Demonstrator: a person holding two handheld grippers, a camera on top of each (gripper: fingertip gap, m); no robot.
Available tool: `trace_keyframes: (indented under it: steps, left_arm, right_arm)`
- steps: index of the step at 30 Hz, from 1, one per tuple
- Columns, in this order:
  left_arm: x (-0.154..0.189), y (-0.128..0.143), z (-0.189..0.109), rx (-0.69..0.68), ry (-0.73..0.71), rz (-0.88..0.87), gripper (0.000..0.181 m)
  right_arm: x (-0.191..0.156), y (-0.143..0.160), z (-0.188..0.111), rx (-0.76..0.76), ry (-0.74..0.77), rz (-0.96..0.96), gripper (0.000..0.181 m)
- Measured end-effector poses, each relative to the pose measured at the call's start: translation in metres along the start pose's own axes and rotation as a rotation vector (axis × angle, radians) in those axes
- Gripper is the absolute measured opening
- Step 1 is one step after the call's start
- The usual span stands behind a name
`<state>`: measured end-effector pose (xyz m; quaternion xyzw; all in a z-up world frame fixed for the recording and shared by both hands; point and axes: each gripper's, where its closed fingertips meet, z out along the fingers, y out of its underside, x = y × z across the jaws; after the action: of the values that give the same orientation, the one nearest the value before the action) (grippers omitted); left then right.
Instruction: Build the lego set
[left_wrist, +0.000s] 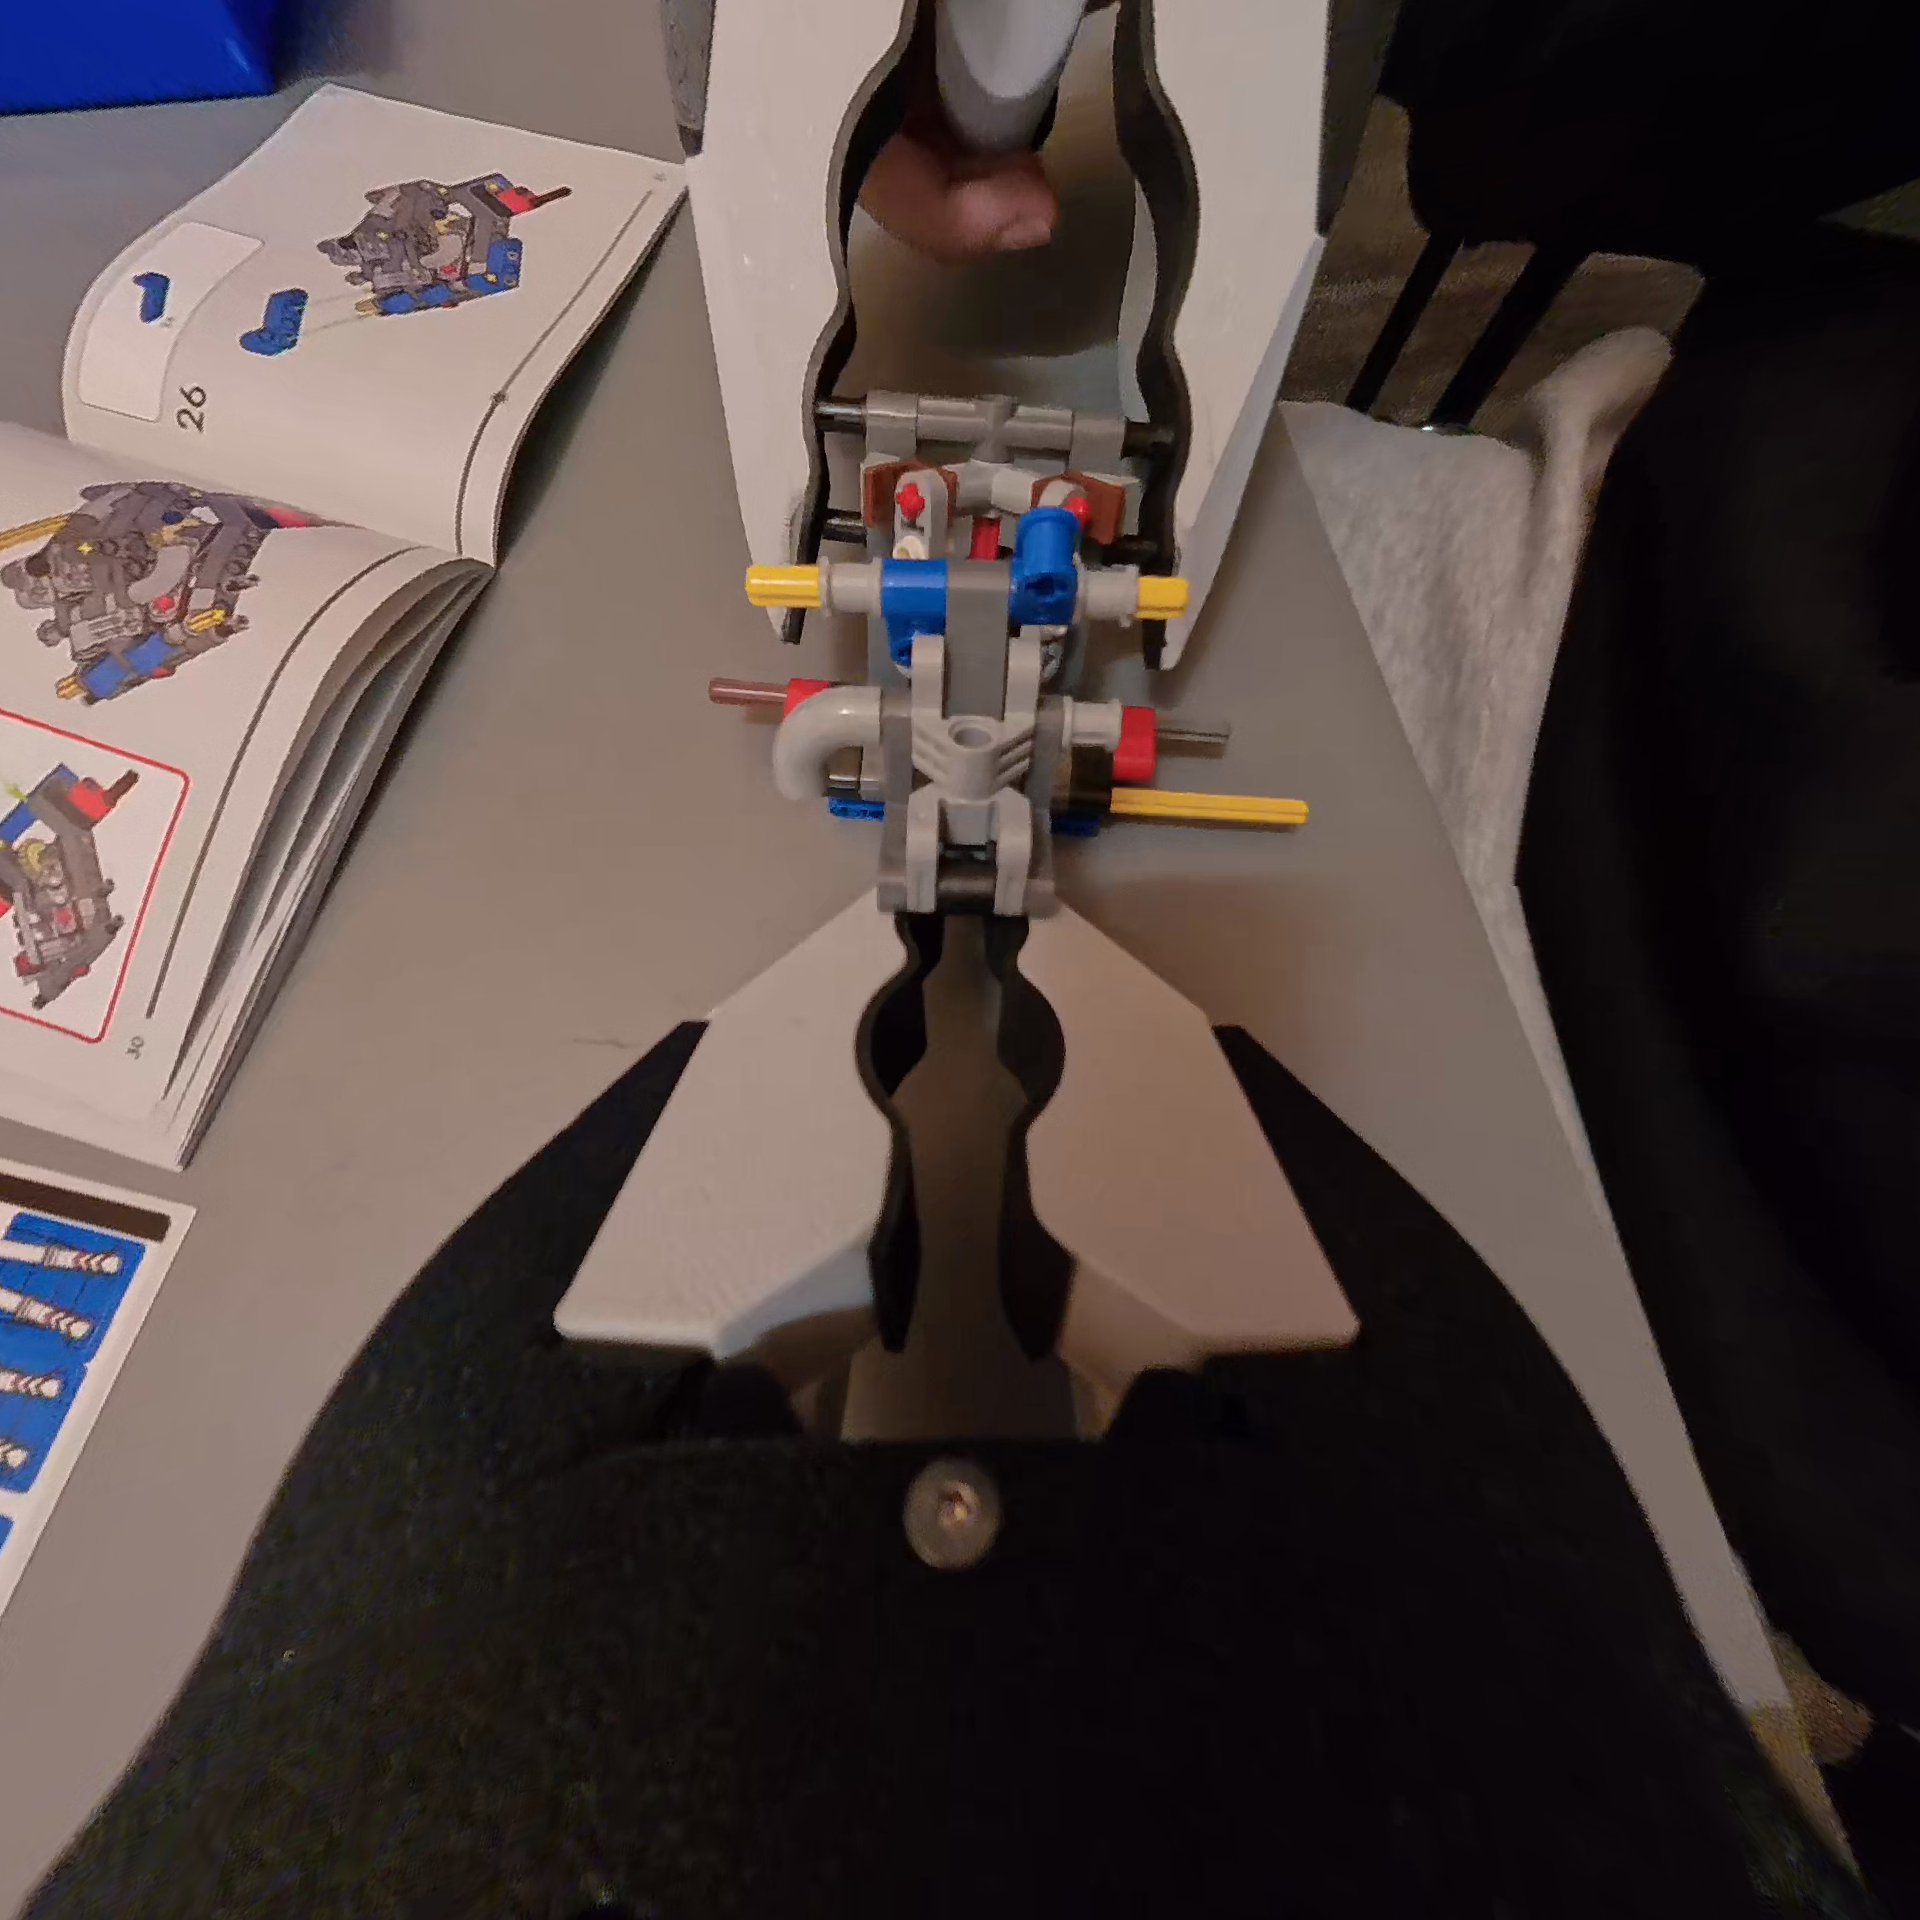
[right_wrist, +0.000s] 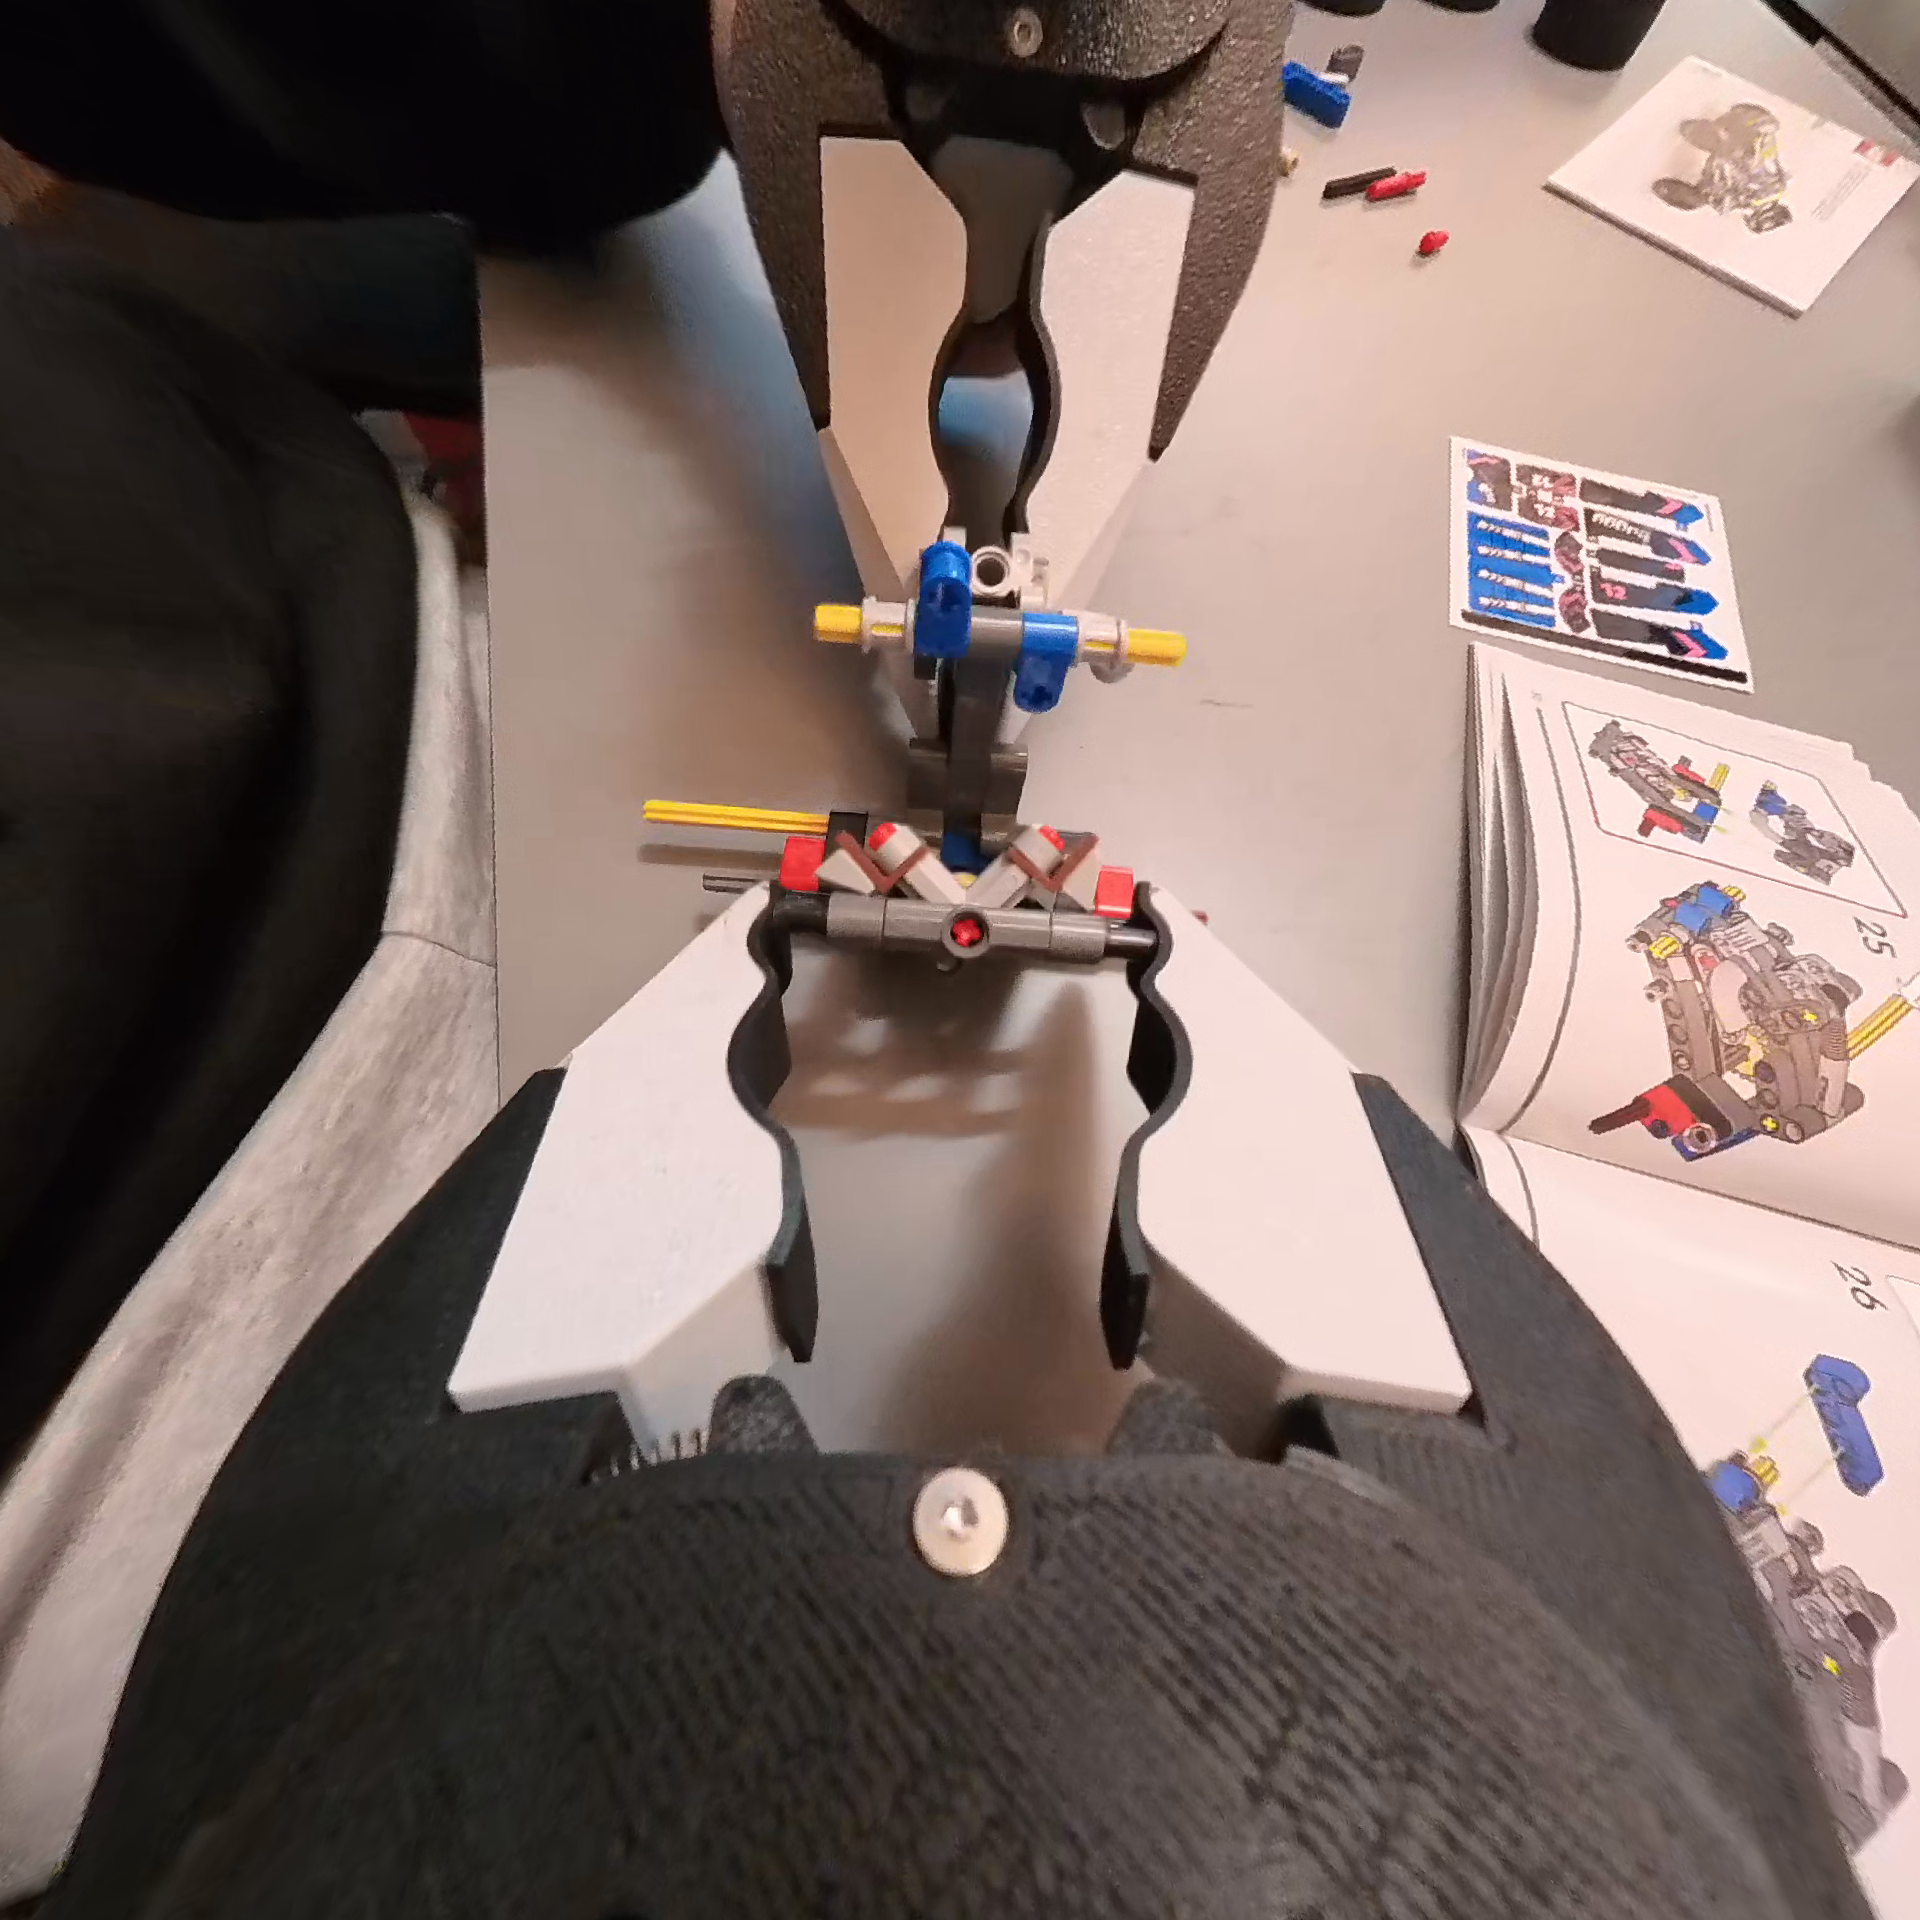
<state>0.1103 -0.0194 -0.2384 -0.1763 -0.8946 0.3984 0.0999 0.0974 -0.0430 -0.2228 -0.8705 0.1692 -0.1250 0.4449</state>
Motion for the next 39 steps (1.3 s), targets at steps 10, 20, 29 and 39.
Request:
trace_keyframes:
  steps: [10,20,29,39]
  left_arm:
    - [0.001,-0.003,0.002,-0.093,-0.012,-0.001,0.004]
    - [0.002,-0.006,0.002,-0.272,-0.039,0.004,0.004]
    - [0.003,-0.006,0.001,-0.298,-0.072,-0.018,0.004]
    - [0.003,-0.003,0.003,-0.108,-0.078,-0.025,0.004]
  right_arm:
    - [0.003,0.006,-0.016,-0.029,0.126,0.01,0.087]
    - [-0.005,-0.009,-0.02,-0.113,0.342,-0.059,0.12]
    - [-0.001,-0.01,0.01,-0.221,0.022,0.041,0.117]
    - [-0.007,-0.004,0.019,-0.307,-0.014,-0.042,0.104]
